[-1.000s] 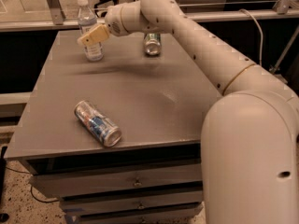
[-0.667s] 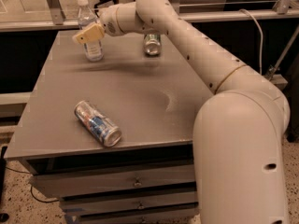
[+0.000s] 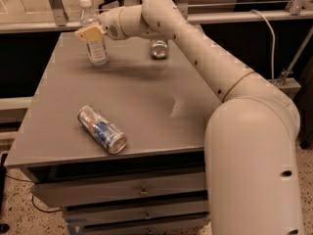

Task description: Move blue plastic bottle near redbull can

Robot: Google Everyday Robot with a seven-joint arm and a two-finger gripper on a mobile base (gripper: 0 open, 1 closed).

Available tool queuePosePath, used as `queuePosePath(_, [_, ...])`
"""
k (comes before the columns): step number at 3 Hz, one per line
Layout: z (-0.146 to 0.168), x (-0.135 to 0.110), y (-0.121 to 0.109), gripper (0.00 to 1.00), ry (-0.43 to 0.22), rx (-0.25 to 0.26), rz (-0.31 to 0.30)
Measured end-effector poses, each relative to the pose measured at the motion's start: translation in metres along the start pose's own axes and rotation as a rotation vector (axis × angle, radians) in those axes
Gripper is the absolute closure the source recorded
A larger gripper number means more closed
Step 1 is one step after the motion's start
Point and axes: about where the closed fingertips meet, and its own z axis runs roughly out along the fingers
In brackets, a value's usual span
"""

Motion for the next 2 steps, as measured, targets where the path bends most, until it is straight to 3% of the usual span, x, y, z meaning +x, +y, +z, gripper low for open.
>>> queuePosePath(1, [-0.015,-0.001,0.013,0.85,-0.019,-0.018,0.012])
queuePosePath(2, [-0.048,-0.006,0.030,1.00,-0.048,-0.034,0.017])
